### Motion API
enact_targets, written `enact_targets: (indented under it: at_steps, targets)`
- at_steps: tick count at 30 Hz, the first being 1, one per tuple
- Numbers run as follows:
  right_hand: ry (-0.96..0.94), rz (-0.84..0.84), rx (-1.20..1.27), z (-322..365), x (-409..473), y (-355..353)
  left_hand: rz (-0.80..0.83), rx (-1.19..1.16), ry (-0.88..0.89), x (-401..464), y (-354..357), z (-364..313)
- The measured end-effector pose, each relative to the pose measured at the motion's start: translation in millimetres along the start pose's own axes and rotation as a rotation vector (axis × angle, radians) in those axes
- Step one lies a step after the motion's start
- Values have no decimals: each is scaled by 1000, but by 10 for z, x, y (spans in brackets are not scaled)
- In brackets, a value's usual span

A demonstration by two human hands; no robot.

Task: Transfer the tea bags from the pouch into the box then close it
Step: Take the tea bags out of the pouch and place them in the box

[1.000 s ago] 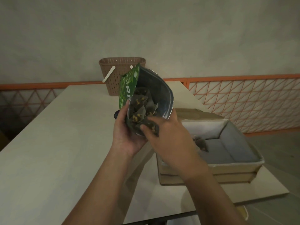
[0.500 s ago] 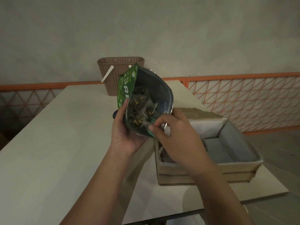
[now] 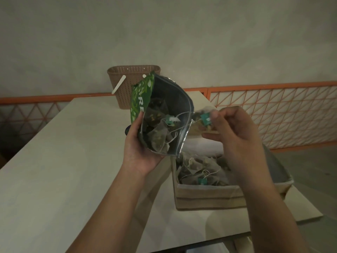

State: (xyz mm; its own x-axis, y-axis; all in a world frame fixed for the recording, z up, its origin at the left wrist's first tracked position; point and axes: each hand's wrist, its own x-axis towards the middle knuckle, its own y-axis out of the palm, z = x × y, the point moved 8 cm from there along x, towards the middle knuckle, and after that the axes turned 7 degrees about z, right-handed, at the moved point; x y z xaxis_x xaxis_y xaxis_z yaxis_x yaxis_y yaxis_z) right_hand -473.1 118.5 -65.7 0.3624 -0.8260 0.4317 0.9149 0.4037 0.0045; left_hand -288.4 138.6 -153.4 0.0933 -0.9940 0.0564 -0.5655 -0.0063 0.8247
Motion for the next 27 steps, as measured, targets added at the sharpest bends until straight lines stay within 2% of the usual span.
enact_targets:
  at_steps: [3, 9, 14, 17, 19, 21, 24, 27]
  targets:
    - [2, -52, 143, 28, -12, -109, -19, -6, 12, 4, -13, -8]
    - [-22, -54, 126, 18, -27, -132, -10, -5, -2, 13, 3, -8]
    - [-11, 6, -229, -90, -20, -124, -11, -23, -7, 7, 8, -11]
    - [115, 165, -503, -335, -32, -32, -22, -22, -10, 12, -8, -7]
    - [171, 204, -640, -459, -51, 4, -25, -25, -13, 15, -14, 1]
    - [144, 156, -604, -433, -51, 48, -15, -42, -11, 6, 0, 4]
    - [78, 70, -398, -283, -47, 123, -6, -30, -8, 14, -4, -5]
    - [101, 126, -367, -277, -46, 237, -3, -7, -18, 27, -25, -10]
